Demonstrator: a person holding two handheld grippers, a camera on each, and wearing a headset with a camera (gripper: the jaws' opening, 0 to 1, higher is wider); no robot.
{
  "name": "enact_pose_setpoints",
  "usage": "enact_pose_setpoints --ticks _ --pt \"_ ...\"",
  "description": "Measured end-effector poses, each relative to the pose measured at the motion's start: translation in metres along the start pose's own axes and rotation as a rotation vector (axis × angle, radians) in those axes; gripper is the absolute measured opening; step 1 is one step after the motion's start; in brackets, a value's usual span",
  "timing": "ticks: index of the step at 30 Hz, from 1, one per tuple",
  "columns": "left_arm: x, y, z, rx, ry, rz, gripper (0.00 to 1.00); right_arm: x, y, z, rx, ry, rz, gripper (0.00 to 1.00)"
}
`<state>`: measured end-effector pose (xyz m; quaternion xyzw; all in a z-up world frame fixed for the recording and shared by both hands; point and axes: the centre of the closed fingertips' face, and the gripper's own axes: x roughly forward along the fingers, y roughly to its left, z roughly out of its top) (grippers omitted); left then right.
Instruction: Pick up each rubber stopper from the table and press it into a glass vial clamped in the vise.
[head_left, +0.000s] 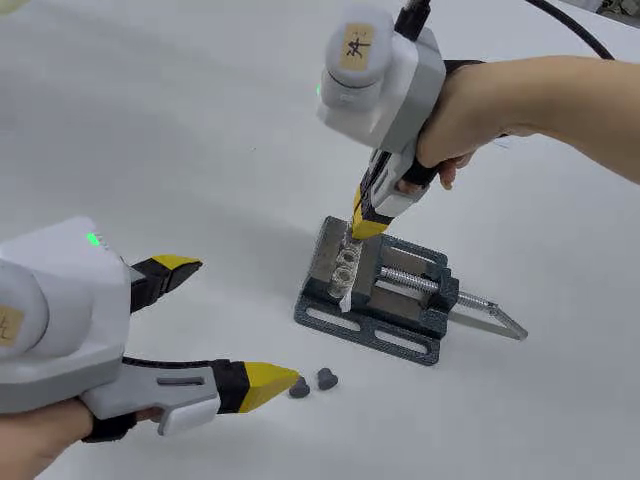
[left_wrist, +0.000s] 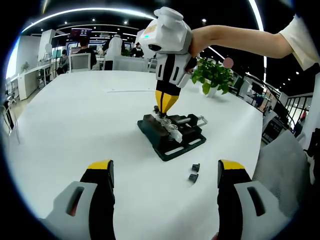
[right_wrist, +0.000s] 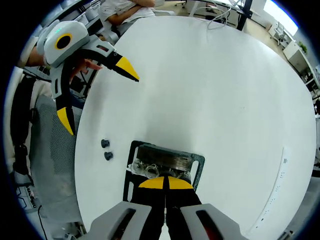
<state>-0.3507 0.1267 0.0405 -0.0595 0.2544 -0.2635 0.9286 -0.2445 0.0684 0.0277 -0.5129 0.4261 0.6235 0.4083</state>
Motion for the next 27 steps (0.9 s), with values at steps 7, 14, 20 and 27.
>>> enact_pose_setpoints --ticks 7,14,20,27 --pt "-0.005 -0.002 0.006 0.013 -0.017 0.008 0.84 0.000 0.001 0.000 -0.012 0.049 -0.048 0.00" --pt "-0.014 -0.002 0.018 0.025 -0.054 0.020 0.84 -0.003 -0.004 -0.002 0.049 -0.040 -0.031 0.00" --pt "-0.014 -0.008 0.028 0.036 -0.062 0.013 0.84 -0.004 -0.002 -0.001 0.077 -0.089 -0.035 0.00" --pt "-0.012 -0.016 0.033 0.059 -0.060 -0.007 0.84 -0.004 -0.003 -0.003 0.082 -0.107 -0.061 0.00"
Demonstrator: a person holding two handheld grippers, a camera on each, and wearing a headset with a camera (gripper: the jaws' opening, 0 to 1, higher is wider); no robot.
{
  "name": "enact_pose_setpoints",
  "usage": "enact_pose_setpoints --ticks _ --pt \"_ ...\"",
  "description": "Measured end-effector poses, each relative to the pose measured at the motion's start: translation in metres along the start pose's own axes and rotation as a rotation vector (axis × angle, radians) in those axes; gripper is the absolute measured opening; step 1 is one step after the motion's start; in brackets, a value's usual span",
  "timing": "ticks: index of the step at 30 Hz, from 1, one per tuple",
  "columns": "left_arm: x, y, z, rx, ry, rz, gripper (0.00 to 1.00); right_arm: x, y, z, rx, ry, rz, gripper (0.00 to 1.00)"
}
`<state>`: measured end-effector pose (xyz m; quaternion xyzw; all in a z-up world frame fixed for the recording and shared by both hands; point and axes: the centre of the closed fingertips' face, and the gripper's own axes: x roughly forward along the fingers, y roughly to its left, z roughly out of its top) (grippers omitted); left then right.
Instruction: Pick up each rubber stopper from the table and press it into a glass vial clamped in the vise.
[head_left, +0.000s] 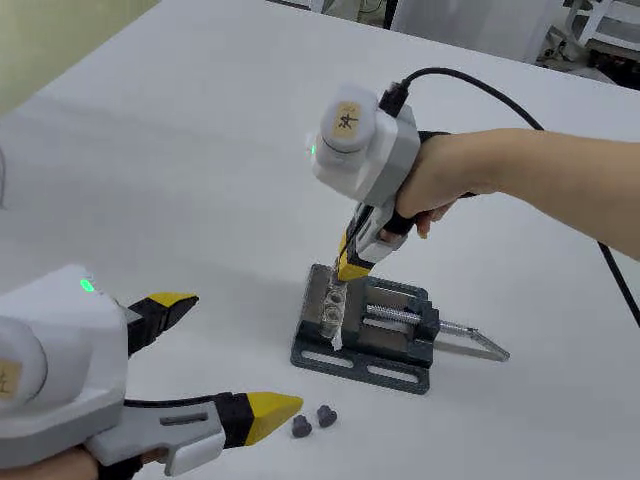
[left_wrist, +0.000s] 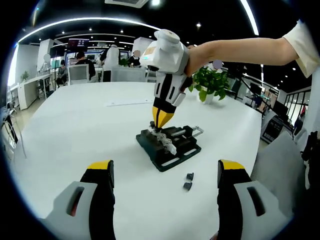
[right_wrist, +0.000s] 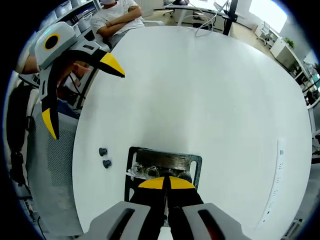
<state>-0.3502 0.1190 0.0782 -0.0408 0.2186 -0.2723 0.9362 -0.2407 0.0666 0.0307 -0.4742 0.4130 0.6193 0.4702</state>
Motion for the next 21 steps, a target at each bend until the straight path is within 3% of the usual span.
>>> enact_pose_setpoints --ticks 13,21 --pt "-0.0008 -0.0015 -0.0002 0.026 0.012 -0.021 0.84 0.0013 0.0001 0.0009 -0.005 -0.067 -0.013 0.00" --pt "-0.0008 0.0005 0.0004 0.032 0.011 -0.023 0.84 0.0018 0.0010 0.0019 -0.041 -0.059 -0.023 0.00"
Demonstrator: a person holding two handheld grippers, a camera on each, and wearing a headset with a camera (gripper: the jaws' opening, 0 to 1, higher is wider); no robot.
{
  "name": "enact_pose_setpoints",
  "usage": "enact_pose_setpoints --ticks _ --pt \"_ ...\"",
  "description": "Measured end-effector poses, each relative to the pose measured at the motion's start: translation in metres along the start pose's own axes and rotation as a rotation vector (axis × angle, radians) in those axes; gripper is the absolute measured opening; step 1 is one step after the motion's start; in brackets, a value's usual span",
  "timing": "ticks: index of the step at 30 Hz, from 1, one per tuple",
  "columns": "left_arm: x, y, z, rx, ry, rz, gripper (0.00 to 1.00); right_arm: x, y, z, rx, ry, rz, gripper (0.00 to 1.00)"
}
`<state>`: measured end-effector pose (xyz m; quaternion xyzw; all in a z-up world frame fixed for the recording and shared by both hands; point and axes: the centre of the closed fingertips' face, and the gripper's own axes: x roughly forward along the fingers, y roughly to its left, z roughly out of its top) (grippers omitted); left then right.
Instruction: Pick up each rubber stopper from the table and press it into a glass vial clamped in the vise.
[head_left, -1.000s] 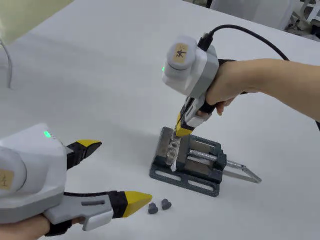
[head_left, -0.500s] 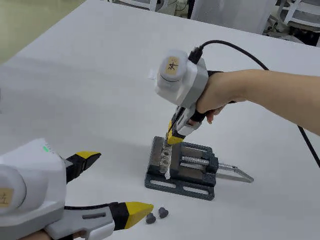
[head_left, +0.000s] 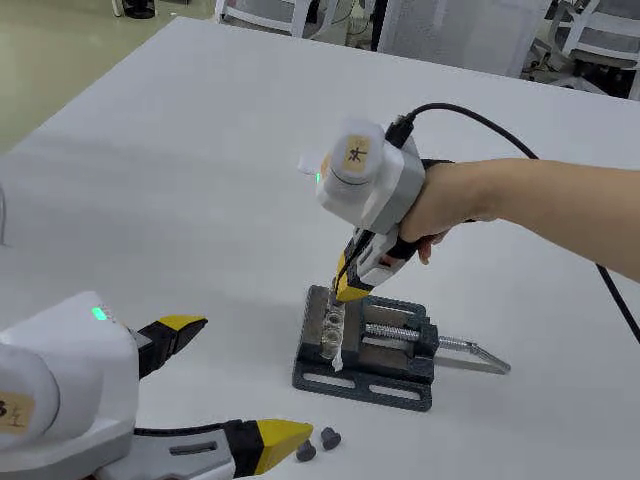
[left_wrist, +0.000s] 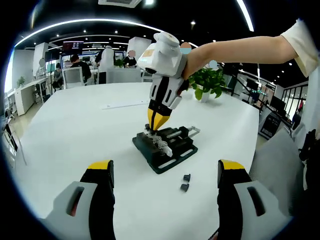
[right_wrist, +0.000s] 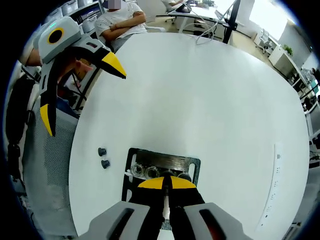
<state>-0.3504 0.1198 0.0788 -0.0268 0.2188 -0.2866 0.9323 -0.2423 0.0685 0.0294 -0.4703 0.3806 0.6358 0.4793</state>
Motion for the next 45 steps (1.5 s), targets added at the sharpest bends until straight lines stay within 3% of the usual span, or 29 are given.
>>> enact_pose_setpoints --ticks 2,8,10,12,16,20,22,33,39,45 --pt "0.000 -0.001 0.001 0.000 -0.002 0.001 0.84 0.000 -0.001 -0.001 -0.033 0.004 0.003 0.00" --pt "-0.001 -0.001 0.001 0.006 0.000 -0.001 0.84 0.000 0.001 0.000 -0.039 0.001 0.002 0.01" --pt "-0.002 0.000 -0.001 0.007 -0.001 0.000 0.84 -0.001 0.005 -0.001 -0.044 -0.014 0.009 0.06" --pt "-0.002 0.000 0.000 0.009 -0.002 0.002 0.84 -0.004 0.000 -0.003 -0.071 -0.023 -0.039 0.15" --pt "-0.003 0.001 -0.001 0.011 -0.001 0.002 0.84 -0.009 0.003 -0.008 -0.053 -0.063 -0.035 0.18" --pt "-0.003 0.000 0.000 0.010 -0.003 0.003 0.84 -0.014 0.006 -0.009 -0.054 -0.105 -0.057 0.28" --pt "-0.002 -0.001 0.000 0.012 -0.003 0.002 0.84 -0.016 0.014 -0.008 -0.046 -0.145 -0.052 0.30" --pt "-0.004 -0.003 -0.002 0.015 -0.002 -0.015 0.84 -0.012 0.057 -0.008 -0.079 -0.210 -0.053 0.30" --pt "-0.005 -0.011 -0.004 0.020 0.004 -0.029 0.82 -0.003 0.081 -0.002 -0.093 -0.237 -0.019 0.29" --pt "-0.006 -0.018 -0.007 0.020 0.011 -0.043 0.78 0.014 0.106 -0.003 -0.110 -0.228 0.041 0.25"
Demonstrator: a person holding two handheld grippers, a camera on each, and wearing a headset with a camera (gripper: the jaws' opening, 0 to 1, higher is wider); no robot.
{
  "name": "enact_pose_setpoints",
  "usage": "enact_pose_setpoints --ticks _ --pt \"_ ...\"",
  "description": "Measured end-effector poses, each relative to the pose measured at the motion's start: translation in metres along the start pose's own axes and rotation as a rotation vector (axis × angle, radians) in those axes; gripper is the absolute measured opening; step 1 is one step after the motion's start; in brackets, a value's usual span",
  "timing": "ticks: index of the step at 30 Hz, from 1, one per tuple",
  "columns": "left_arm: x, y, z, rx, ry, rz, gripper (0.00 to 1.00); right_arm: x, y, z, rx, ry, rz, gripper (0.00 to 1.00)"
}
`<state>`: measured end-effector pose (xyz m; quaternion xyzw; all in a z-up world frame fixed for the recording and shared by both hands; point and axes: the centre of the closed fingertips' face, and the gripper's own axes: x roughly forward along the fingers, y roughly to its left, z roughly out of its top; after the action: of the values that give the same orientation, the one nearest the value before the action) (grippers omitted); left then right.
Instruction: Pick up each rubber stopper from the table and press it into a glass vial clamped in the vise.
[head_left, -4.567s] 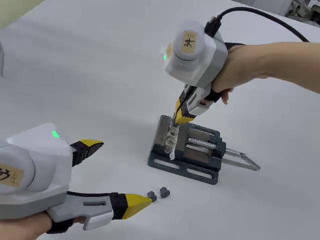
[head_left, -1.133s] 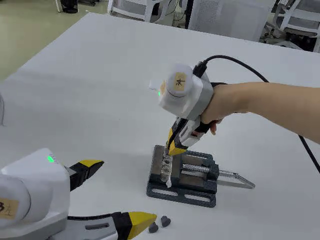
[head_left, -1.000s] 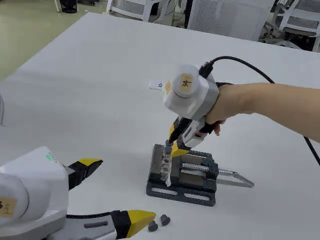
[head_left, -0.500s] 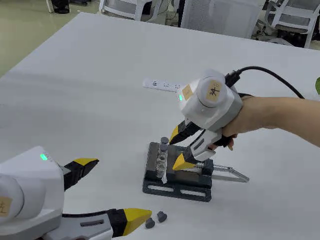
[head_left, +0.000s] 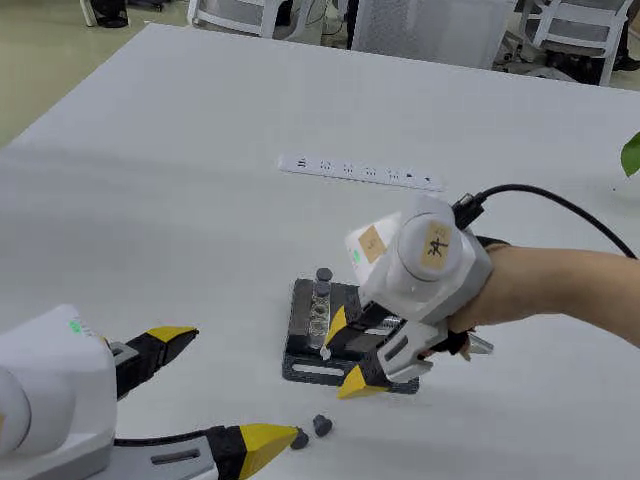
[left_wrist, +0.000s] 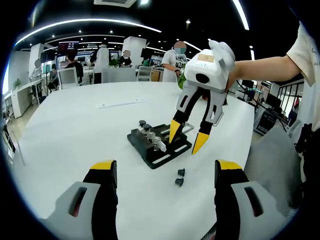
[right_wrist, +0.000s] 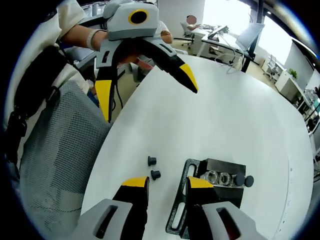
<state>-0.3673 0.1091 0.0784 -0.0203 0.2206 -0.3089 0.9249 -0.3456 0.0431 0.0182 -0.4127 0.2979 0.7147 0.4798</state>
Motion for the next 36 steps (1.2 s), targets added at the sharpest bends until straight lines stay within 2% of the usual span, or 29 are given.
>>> enact_pose_setpoints --ticks 4,9,12,16,27,30,32,33,36 --pt "-0.001 0.000 -0.004 0.000 0.009 -0.004 0.77 0.018 0.007 -0.010 0.012 0.018 0.027 0.22" --pt "-0.002 -0.002 -0.005 -0.007 0.013 -0.004 0.76 0.030 0.013 -0.019 0.027 0.039 0.041 0.15" --pt "-0.001 -0.004 -0.006 -0.013 0.015 -0.007 0.76 0.034 0.012 -0.021 0.026 0.036 0.033 0.13" --pt "-0.001 -0.006 -0.009 -0.019 0.020 -0.009 0.76 0.036 0.011 -0.018 0.035 0.028 0.030 0.05" --pt "-0.003 -0.002 -0.013 -0.028 0.020 -0.005 0.76 0.043 0.018 -0.014 0.049 0.011 0.048 0.00" --pt "-0.004 -0.001 -0.013 -0.031 0.018 -0.003 0.76 0.042 0.017 -0.014 0.104 -0.001 0.048 0.00" --pt "-0.004 -0.001 -0.014 -0.031 0.018 -0.003 0.75 0.043 0.018 -0.013 0.173 -0.022 0.047 0.00" --pt "-0.003 -0.001 -0.015 -0.032 0.018 -0.003 0.75 0.042 0.018 -0.014 0.171 -0.025 0.046 0.00" --pt "-0.003 -0.002 -0.016 -0.034 0.017 -0.006 0.75 0.042 0.018 -0.016 0.232 -0.044 0.042 0.00"
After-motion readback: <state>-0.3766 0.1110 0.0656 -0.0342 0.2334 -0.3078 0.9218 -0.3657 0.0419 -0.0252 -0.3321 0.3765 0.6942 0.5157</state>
